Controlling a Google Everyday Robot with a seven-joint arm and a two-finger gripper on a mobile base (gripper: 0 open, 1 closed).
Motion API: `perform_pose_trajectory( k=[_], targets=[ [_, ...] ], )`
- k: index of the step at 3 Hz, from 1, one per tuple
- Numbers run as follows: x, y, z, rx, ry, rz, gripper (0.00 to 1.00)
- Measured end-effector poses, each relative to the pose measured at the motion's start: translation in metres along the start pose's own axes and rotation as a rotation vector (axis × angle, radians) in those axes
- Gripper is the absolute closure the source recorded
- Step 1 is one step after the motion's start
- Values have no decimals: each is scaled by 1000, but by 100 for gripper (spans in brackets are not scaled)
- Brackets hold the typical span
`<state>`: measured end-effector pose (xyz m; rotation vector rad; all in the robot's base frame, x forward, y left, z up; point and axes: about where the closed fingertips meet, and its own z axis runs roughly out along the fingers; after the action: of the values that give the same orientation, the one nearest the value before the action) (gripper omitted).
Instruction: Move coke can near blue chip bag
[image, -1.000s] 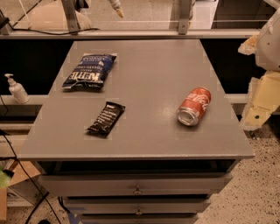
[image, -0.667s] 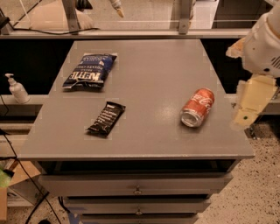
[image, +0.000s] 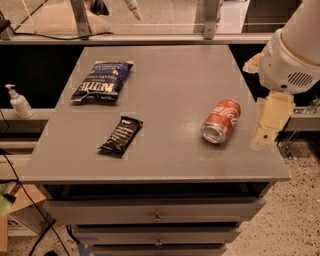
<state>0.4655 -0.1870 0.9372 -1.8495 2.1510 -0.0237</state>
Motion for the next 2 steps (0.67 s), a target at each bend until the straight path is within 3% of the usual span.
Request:
perform_pose_trajectory(
  k=[1,2],
  targets=[
    [-3,-2,12,-30,-10,0,0],
    [-11,-11,35,-55,-84,8,0]
  ],
)
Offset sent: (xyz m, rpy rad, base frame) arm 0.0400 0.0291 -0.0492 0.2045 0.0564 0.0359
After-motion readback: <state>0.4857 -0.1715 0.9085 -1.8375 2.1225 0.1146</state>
